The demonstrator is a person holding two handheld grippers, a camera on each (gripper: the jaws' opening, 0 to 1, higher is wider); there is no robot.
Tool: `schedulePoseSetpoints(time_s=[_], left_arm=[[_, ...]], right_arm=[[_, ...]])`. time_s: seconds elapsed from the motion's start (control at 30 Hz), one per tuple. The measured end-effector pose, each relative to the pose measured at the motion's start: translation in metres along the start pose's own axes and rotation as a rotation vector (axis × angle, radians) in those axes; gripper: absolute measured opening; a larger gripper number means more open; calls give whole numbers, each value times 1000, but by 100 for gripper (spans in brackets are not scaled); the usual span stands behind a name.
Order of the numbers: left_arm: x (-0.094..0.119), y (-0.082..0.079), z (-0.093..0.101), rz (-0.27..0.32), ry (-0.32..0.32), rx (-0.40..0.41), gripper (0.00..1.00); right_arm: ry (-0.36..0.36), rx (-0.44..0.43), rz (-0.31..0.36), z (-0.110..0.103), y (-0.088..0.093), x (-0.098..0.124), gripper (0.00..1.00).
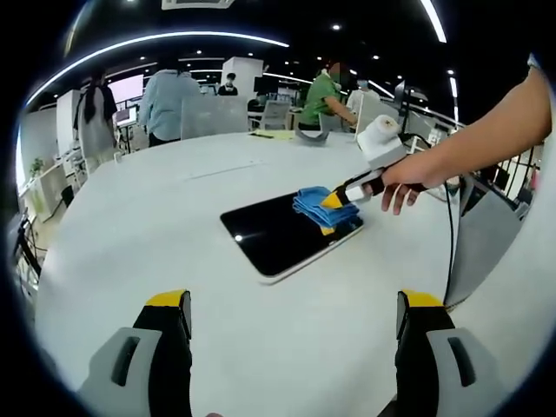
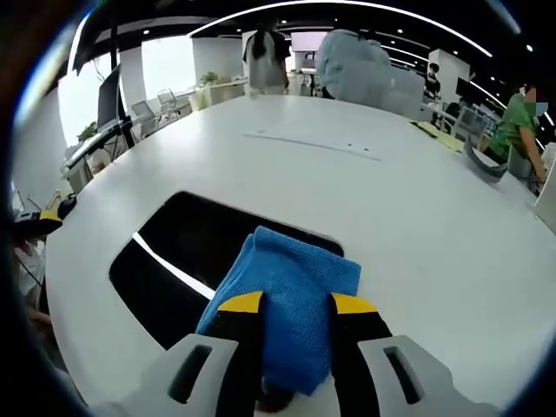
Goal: Wipe the mirror surface with the cleaning cloth until all visible marks leave the cleaned area.
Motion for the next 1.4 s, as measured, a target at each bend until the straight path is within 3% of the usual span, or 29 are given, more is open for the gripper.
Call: schedulePoseSetpoints(time_s=[1.4], left_arm=[[1, -2, -20, -9, -29, 10, 99]], right_arm=[[5, 1, -16, 10, -23, -23, 25]])
Point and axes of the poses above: the point that each gripper's makers call its tool centre point, and the gripper's own axes: x roughly backward along the fingers, z roughly to its right, y roughly out of its underside, the point moved 2 cm from there along x, roughly backward along the fingers, and after that the axes turned 2 degrees about -x, right-handed, at the moved point
